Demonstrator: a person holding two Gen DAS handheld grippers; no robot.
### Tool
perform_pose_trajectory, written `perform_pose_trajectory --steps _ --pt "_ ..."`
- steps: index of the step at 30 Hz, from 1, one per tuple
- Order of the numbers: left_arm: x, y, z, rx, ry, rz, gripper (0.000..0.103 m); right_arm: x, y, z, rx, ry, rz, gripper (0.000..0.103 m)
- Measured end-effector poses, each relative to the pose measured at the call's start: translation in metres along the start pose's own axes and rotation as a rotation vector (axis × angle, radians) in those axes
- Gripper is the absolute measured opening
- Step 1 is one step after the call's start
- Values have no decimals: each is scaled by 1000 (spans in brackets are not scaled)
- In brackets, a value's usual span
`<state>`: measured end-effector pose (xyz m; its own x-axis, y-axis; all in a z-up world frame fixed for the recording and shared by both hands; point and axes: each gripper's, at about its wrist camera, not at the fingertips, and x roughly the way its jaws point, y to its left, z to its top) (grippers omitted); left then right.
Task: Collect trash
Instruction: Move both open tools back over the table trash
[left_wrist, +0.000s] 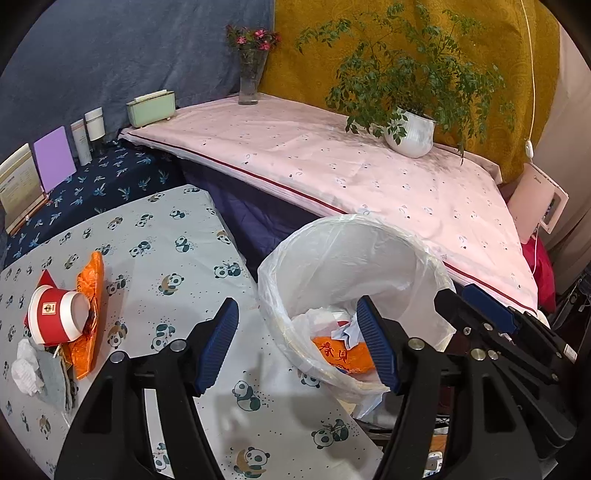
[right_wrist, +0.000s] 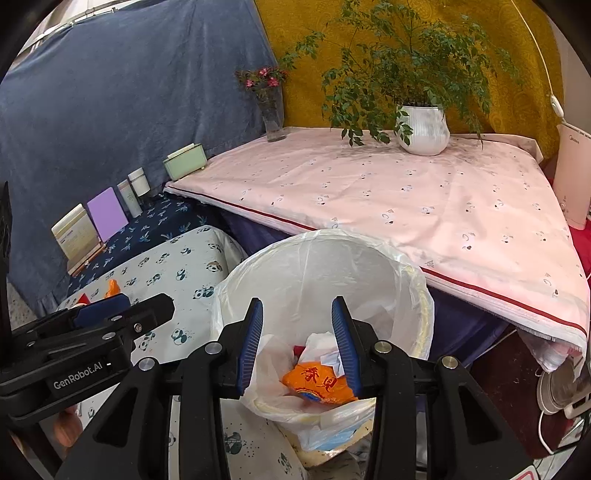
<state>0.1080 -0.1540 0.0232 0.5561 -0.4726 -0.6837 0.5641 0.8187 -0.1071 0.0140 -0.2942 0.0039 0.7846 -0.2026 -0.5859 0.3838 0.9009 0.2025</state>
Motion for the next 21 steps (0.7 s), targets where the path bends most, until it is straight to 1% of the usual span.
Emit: perform_pose_trajectory --steps 12,14,15,19,21 --pt "-17 29 -8 -57 -14 25 63 -6 27 -1 -45 -1 21 40" --pt "-21 37 -10 -72 -17 34 63 -7 33 -2 -54 -1 26 45" --pt "-22 41 -11 -78 -18 38 63 -8 37 -2 -60 -3 30 45" --pt "-31 62 -18 -110 -29 74 69 -8 54 -4 -83 2 47 46" --pt "-35 73 -21 -125 -33 96 69 -9 63 -7 -98 6 57 46"
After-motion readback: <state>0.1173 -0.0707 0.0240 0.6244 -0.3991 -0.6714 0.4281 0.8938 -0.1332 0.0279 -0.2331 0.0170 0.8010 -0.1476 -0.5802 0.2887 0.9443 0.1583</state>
